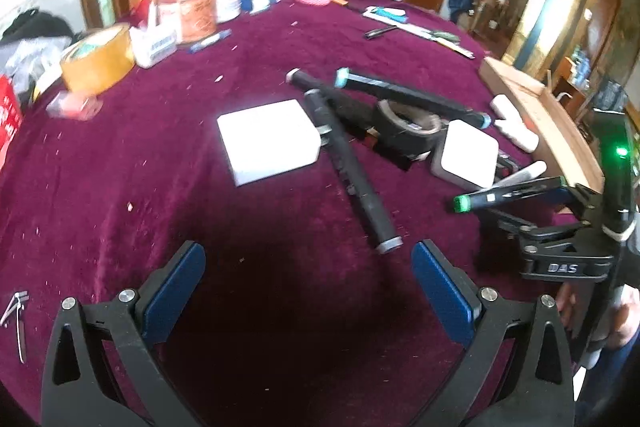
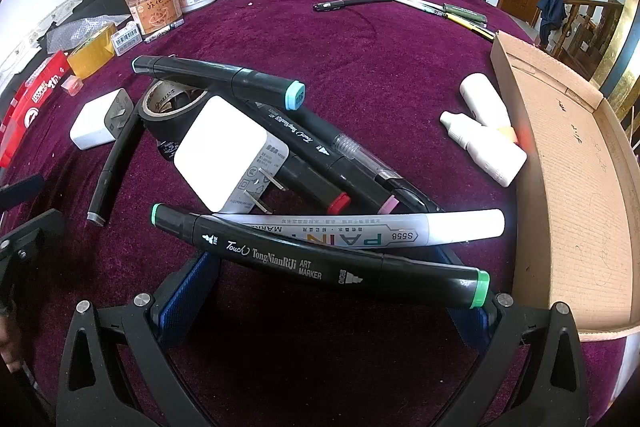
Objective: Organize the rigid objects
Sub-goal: 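Close the left gripper on the white charger while the right gripper approaches the markers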
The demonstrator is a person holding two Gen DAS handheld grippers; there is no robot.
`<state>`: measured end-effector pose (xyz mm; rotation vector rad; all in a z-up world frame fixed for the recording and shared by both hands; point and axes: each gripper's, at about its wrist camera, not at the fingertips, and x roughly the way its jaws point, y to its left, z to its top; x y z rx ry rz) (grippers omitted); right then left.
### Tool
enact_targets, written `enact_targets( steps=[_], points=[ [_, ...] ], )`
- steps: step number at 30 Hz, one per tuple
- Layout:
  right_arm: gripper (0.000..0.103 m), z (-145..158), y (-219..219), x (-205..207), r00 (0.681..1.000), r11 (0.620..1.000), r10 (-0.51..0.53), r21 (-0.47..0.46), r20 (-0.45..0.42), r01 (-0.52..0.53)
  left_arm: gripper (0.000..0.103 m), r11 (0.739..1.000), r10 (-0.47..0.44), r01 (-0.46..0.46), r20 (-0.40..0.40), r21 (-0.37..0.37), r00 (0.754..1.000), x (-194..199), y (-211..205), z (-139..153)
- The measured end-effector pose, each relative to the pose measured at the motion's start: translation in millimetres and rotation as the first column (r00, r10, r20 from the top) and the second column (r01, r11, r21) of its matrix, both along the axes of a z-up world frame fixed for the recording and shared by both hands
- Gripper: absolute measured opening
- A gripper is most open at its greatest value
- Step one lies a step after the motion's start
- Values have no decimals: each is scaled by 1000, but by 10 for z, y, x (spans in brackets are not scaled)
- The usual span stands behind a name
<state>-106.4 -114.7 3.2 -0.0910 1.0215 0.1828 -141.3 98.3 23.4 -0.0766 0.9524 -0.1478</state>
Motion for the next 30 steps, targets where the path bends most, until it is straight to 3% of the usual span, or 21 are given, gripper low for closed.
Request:
enact_targets(
  steps=[2,8,14,20,25,30],
  points=[
    [102,-5,0,-7,1000,1000,0,0,0,0,103,1000,-5,5,7,-6,1000,-3,12,24],
    [102,-11,-8,-9,1000,1000,1,2,0,-1,103,990,-38,27,80,141,996,120,18,280],
    [101,20,-61,-67,997,997,74,4,-19,-74,103,939,-204,182,48,291,978,347,-22,255],
    [101,196,-161,-343,980,977,198,75,-5,-197,103,926,-241,218,40,307,970,531,-1,199],
    [100,276,-337,-459,976,958,218,184,25,-219,103,921,-265,245,28,303,964,726,-1,144],
    [100,357,-371,-546,968,945,239,213,69,-249,103,900,-321,303,5,312,947,824,-50,63]
  ],
)
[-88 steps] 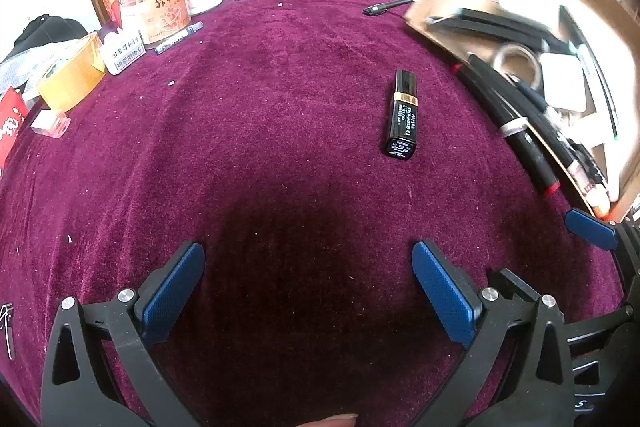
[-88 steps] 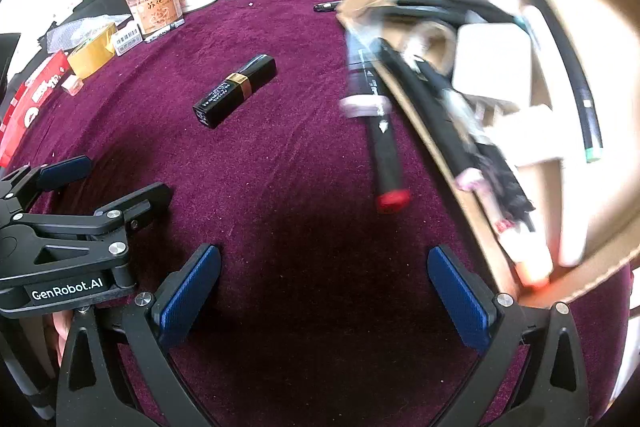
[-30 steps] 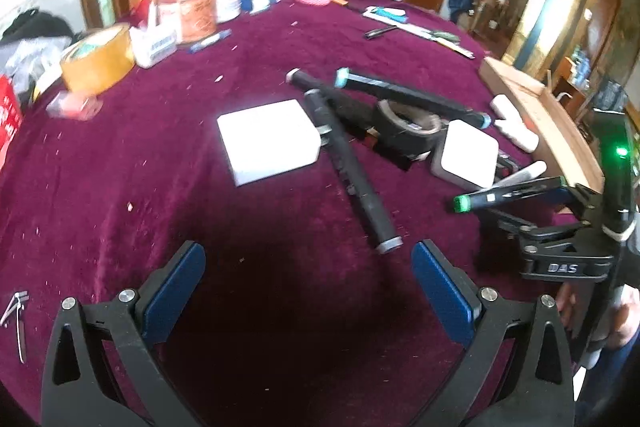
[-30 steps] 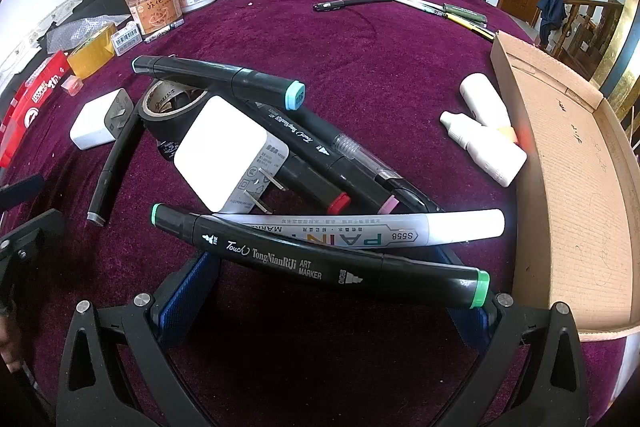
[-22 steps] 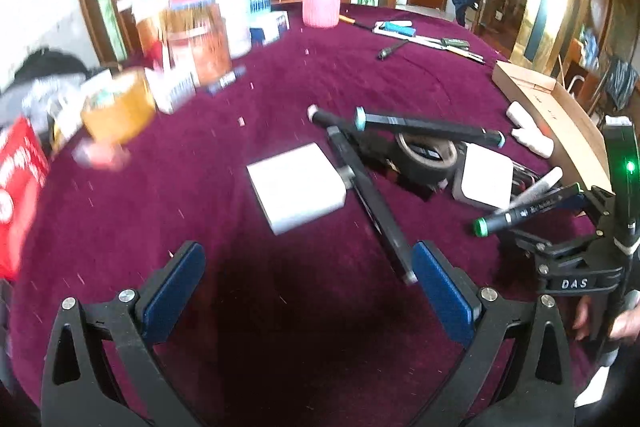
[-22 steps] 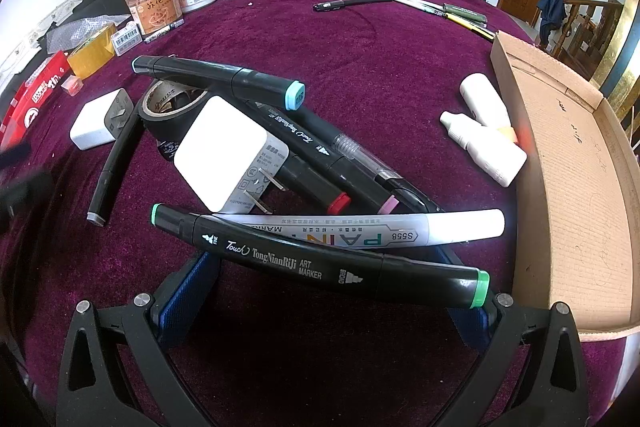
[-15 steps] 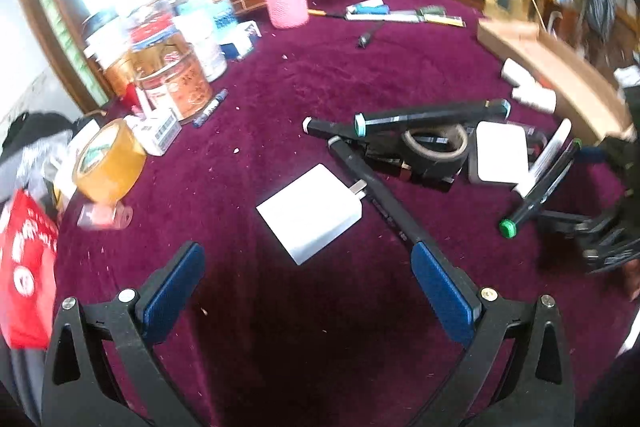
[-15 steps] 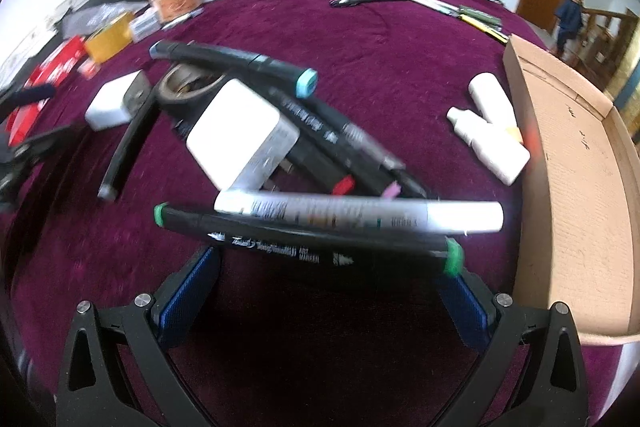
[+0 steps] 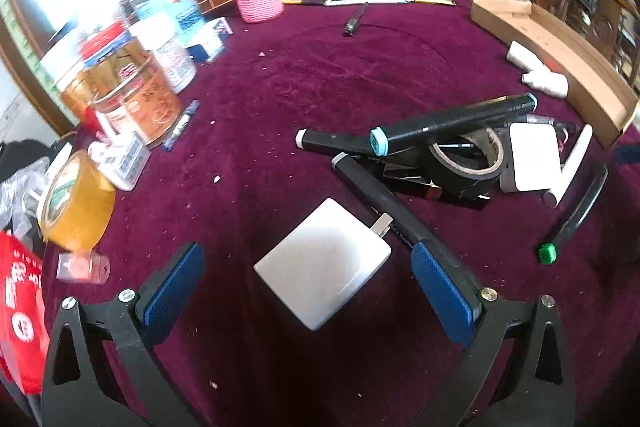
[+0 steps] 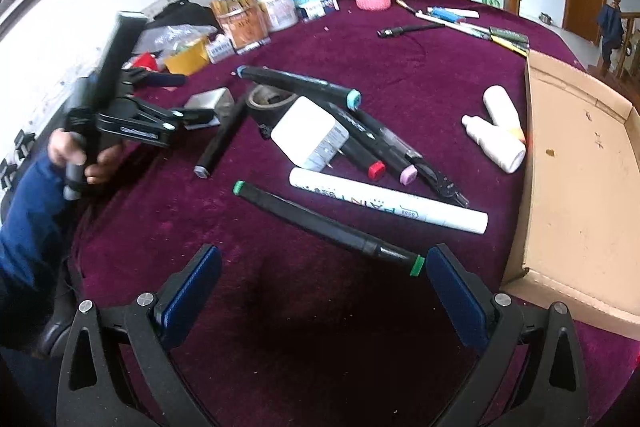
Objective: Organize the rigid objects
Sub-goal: 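Close the left gripper on the white charger while the right gripper approaches the markers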
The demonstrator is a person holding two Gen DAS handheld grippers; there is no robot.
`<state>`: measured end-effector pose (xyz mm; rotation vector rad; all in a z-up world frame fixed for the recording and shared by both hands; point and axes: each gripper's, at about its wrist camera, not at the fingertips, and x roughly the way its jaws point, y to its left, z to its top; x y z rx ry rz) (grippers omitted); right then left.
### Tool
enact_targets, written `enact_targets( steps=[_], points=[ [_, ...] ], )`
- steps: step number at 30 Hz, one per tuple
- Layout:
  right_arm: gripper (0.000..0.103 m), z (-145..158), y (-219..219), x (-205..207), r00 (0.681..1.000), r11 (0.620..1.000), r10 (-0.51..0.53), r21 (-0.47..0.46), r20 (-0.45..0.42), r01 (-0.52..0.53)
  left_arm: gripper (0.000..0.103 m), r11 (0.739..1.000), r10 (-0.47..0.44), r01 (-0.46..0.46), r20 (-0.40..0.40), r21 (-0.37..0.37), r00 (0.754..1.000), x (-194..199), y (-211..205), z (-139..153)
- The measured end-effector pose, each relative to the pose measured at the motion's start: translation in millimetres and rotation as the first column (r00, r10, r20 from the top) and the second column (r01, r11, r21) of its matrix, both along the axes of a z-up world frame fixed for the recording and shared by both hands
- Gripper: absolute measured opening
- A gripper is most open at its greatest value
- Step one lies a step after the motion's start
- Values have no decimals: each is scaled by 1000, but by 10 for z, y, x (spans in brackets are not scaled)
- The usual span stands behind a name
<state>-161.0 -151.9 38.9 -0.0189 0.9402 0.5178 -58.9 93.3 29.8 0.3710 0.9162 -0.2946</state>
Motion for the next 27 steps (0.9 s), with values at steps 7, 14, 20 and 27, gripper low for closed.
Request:
enact_targets(
  steps=[7,14,20,27],
  points=[
    [98,68,7,-29,998,998,62,9,33,-62,74,1000,-15,16,-38,3,999,106,-51,-135],
    [65,-10,0,58,989,989,144,-40,-24,-145,72,999,24,-25,-55,-25,998,-95,-125,-125],
    [42,-102,81,263,978,963,206,-168,-40,-210,72,999,27,-29,-69,-30,997,-318,-176,-119],
    [33,-226,202,447,955,926,286,-236,-73,-295,73,998,23,-28,-90,-58,996,-238,-146,-142]
  ],
)
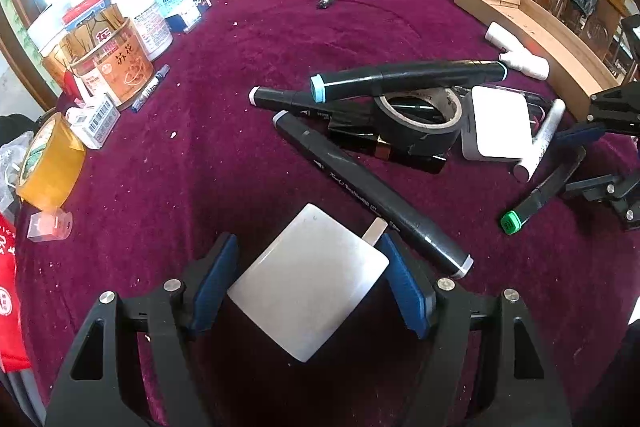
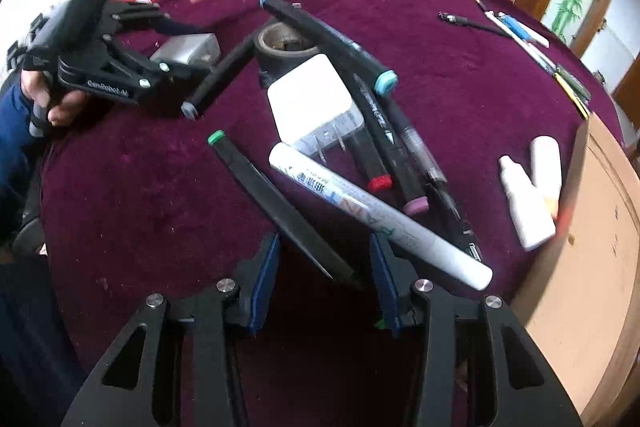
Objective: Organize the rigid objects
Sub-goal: 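Grasp the black green-capped marker with the right gripper while the left lifts the charger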
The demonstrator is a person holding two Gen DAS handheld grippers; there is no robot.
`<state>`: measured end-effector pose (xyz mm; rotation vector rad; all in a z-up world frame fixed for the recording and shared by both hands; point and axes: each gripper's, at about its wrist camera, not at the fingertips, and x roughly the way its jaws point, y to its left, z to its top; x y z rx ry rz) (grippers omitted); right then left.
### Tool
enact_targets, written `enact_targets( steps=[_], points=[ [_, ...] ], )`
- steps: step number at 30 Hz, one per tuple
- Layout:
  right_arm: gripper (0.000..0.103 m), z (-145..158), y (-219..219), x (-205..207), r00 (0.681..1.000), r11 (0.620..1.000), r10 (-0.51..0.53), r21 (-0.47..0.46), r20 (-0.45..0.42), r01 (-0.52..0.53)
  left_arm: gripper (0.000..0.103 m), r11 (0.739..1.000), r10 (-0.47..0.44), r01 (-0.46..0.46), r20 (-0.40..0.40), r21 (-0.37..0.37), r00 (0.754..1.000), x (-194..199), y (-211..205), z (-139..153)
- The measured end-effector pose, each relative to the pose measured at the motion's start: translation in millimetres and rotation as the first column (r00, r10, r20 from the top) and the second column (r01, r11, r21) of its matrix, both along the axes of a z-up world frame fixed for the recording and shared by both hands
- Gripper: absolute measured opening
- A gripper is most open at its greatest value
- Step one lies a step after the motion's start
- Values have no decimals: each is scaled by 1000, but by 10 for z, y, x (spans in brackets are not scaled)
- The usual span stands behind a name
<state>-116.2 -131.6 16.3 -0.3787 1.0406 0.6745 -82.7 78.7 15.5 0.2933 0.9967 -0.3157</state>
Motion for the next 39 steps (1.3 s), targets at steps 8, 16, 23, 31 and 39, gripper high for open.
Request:
enact_targets(
  steps=[8,16,23,31,39],
  points=[
    [17,33,160,-322,999,999,-43,-19,-15,43,69,1000,17,-17,6,21,1000,-245,-24,25],
    [17,31,245,-289,997,997,-73,-23,-3,73,82,1000,2,-2,-15,13,1000,-352,74,11],
    [13,40,277,-373,995,995,-103,-3,9,103,57,999,-3,1,42,50,999,-512,-4,38],
    [13,209,86,-491,990,981,-136,137,-26,138,47,999,9,-7,43,-41,999,-633,-94,214],
    [13,57,138,-576,990,985,-135,104,-36,138,47,1000,23,-23,1,-16,1000,-590,-158,122]
  ],
)
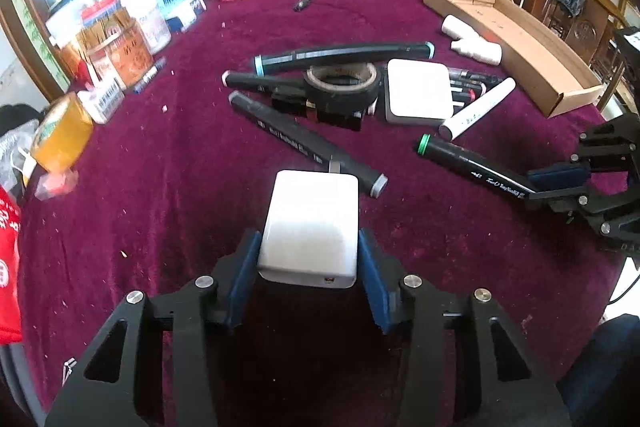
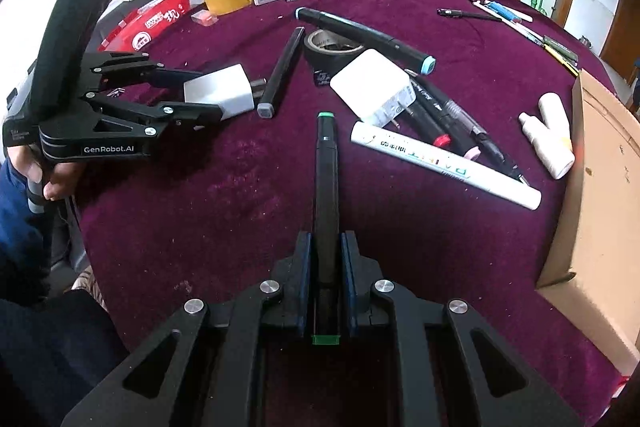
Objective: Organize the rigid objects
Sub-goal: 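Grasp the black green-capped marker with the right gripper while the left lifts the charger, then carry charger and marker into the cardboard box and open both grippers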
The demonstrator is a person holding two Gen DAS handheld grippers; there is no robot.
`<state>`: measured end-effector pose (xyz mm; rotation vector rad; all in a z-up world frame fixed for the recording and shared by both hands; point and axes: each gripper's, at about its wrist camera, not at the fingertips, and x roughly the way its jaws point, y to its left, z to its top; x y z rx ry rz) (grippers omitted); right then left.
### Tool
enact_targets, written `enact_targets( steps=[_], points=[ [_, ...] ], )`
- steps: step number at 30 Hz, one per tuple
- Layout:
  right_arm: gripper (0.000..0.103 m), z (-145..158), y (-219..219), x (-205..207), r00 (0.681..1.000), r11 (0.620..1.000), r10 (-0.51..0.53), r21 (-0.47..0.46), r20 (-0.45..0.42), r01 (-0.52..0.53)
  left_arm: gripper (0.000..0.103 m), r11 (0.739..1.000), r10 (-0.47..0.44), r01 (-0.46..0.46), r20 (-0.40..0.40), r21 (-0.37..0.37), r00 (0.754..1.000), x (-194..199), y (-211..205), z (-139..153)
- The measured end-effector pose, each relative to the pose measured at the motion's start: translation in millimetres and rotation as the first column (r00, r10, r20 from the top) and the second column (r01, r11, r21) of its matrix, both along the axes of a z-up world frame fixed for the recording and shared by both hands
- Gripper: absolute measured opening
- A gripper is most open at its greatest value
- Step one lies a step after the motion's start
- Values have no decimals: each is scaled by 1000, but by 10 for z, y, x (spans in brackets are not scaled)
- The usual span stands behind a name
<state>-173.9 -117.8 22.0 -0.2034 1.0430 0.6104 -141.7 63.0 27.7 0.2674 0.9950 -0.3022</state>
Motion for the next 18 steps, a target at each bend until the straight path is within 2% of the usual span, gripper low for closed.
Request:
enact_targets(
  steps=[5,12,18],
  points=[
    [13,-2,47,9,1000,1000,-4,-14,11,5,48,1000,27,-27,-21,7,999,67,-15,-87],
    [13,-60,136,48,999,998,-19,-54,26,20,46,999,53,-53,7,-6,999,65,-33,-94],
    [13,23,48,-23,1000,999,-24,25,17,24,46,997,72,-71,25,-39,997,-56,11,11]
  ],
)
